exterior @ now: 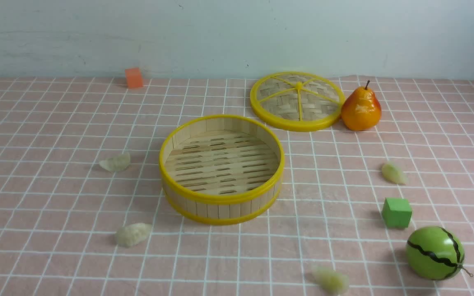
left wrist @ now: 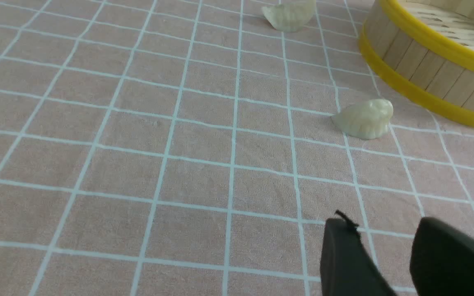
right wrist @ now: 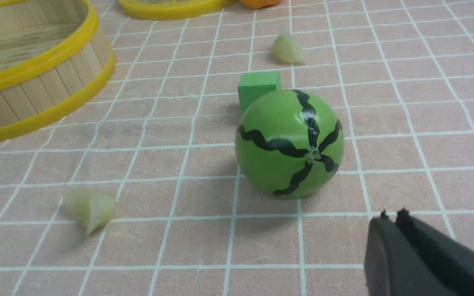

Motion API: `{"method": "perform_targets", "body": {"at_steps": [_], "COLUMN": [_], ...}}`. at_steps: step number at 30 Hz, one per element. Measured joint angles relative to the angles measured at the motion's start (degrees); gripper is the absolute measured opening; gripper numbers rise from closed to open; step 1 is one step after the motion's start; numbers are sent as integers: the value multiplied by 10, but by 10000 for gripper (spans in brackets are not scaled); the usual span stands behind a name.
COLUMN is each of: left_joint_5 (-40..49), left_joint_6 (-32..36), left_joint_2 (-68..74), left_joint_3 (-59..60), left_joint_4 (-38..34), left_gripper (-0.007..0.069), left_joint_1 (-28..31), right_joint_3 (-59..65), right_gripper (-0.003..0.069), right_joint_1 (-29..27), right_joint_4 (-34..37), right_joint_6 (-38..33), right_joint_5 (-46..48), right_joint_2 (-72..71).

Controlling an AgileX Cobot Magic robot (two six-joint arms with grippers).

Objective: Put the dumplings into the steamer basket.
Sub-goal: Use the left arm to grab a dumpling

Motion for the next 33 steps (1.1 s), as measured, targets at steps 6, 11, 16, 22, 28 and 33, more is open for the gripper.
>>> {"method": "perform_targets", "body": {"at_steps": [6, 11, 16, 22, 28, 33], "left_joint_5": [0, 0, 0, -9, -25, -115], "left_joint_6": [0, 0, 0, 1, 1, 1], "left_joint_2": [0, 0, 0, 0, 0, 0], "left_joint_3": [0, 0, 0, 0, 0, 1], "left_joint_4": [0, 0, 0, 14, 19, 20], "left_gripper": [238, 238, 238, 238, 238, 238], "left_joint_1": [0, 0, 0, 0, 0, 0], "right_joint_3": [0, 0, 0, 0, 1, 7], "right_gripper": [36, 43, 50, 57, 64, 74], "right_joint_1": [0, 0, 0, 0, 0, 0], "right_joint_4": [0, 0, 0, -1, -50, -90], "right_joint_6": [0, 0, 0, 0, -14, -23], "right_joint_5": [0, 0, 0, 0, -9, -63], "right_joint_2": [0, 0, 0, 0, 0, 0]}}
